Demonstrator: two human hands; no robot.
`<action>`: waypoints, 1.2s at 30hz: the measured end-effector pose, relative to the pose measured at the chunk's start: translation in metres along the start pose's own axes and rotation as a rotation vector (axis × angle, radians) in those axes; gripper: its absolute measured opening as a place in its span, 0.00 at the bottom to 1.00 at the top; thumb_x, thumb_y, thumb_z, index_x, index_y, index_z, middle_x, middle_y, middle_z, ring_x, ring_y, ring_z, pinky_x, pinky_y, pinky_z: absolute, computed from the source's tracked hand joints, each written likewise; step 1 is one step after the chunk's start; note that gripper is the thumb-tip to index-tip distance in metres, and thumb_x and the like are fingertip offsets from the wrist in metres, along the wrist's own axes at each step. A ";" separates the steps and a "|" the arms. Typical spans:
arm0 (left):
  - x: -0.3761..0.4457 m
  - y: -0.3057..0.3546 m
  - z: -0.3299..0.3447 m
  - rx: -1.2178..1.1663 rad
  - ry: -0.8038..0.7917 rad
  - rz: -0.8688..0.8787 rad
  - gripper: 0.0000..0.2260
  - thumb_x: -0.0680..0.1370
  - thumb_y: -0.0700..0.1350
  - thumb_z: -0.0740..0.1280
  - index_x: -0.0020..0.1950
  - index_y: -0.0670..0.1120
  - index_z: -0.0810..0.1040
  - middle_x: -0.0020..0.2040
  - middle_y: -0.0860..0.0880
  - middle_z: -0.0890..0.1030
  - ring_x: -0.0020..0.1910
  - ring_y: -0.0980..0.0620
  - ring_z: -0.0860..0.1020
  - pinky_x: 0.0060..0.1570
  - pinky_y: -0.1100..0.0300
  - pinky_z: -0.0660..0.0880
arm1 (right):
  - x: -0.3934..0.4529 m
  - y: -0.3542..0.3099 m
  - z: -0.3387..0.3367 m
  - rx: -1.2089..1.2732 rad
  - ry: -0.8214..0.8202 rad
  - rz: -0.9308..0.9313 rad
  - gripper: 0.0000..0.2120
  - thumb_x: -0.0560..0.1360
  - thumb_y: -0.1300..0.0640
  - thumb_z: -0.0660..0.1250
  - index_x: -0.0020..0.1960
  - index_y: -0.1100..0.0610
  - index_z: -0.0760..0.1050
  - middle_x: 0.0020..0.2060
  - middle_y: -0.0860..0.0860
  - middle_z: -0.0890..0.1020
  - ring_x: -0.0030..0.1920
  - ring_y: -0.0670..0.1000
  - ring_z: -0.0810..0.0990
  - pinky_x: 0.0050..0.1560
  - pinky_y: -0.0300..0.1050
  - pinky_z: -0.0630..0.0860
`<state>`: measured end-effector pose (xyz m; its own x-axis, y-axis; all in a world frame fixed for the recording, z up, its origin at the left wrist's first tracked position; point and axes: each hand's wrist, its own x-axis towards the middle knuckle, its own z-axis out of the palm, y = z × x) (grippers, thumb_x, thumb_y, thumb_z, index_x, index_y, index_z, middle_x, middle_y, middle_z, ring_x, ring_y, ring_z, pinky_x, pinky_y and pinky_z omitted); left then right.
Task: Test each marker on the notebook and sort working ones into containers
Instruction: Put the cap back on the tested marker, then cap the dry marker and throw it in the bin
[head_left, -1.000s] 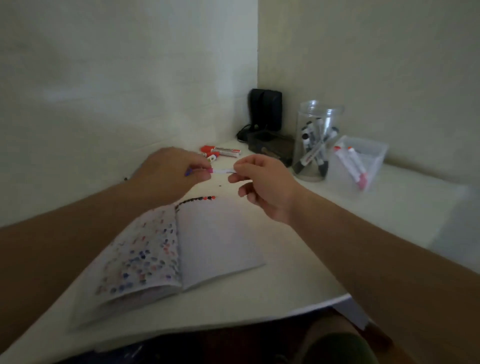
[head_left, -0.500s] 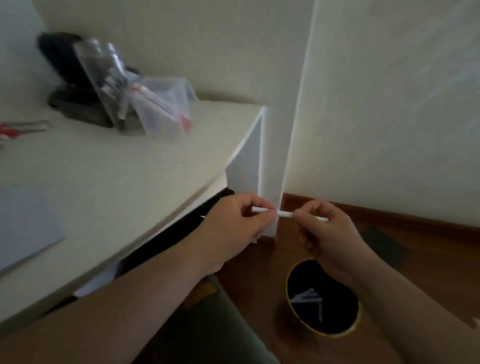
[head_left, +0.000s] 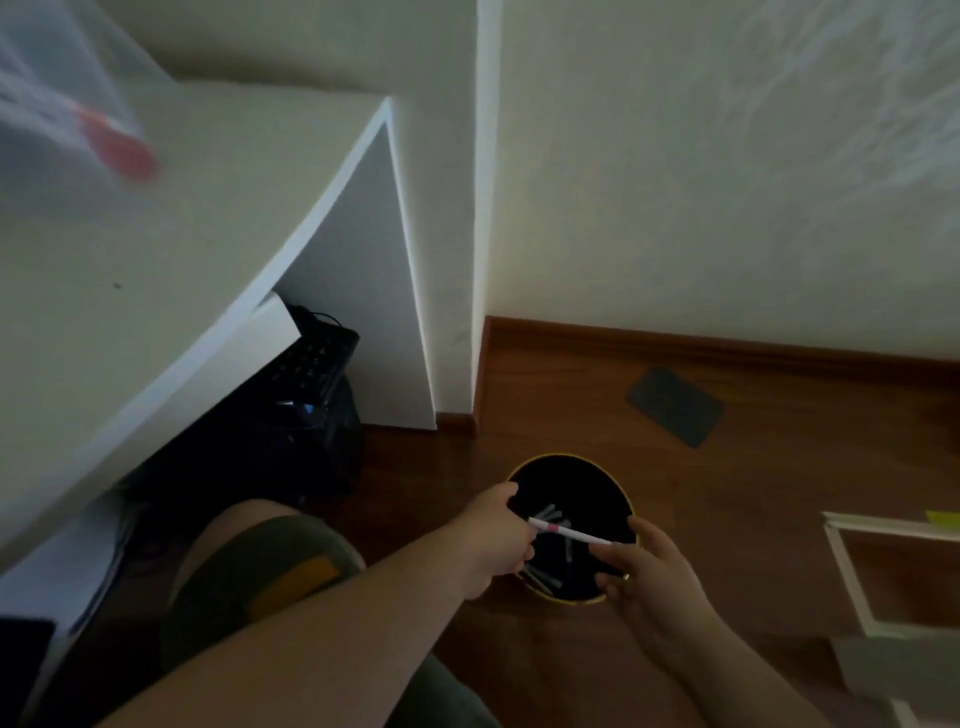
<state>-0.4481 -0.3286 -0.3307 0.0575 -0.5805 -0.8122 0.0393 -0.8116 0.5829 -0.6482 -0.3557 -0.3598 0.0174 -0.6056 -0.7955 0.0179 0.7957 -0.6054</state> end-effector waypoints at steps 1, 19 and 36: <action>-0.005 0.006 -0.004 0.032 0.001 0.013 0.29 0.82 0.37 0.66 0.81 0.52 0.62 0.62 0.42 0.77 0.48 0.49 0.80 0.49 0.54 0.80 | -0.004 -0.006 0.005 -0.029 -0.006 -0.007 0.36 0.76 0.70 0.72 0.79 0.51 0.65 0.53 0.65 0.83 0.31 0.55 0.78 0.31 0.47 0.72; -0.403 0.038 -0.301 -0.319 0.670 0.813 0.13 0.79 0.36 0.69 0.62 0.48 0.80 0.40 0.45 0.81 0.38 0.51 0.81 0.38 0.58 0.79 | -0.321 -0.131 0.392 -0.369 -1.285 -0.680 0.12 0.77 0.69 0.66 0.50 0.53 0.79 0.33 0.59 0.80 0.27 0.56 0.76 0.27 0.43 0.68; -0.354 -0.081 -0.530 0.827 1.604 -0.111 0.17 0.79 0.64 0.56 0.54 0.54 0.75 0.46 0.52 0.75 0.44 0.48 0.79 0.46 0.51 0.78 | -0.317 -0.012 0.619 -0.736 -1.027 -1.107 0.08 0.76 0.60 0.71 0.46 0.46 0.81 0.33 0.48 0.82 0.35 0.48 0.78 0.39 0.45 0.74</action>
<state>0.0575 -0.0222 -0.0777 0.9134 -0.3135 0.2595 -0.3156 -0.9483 -0.0348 -0.0354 -0.1750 -0.0850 0.9230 -0.3514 0.1566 0.0330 -0.3334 -0.9422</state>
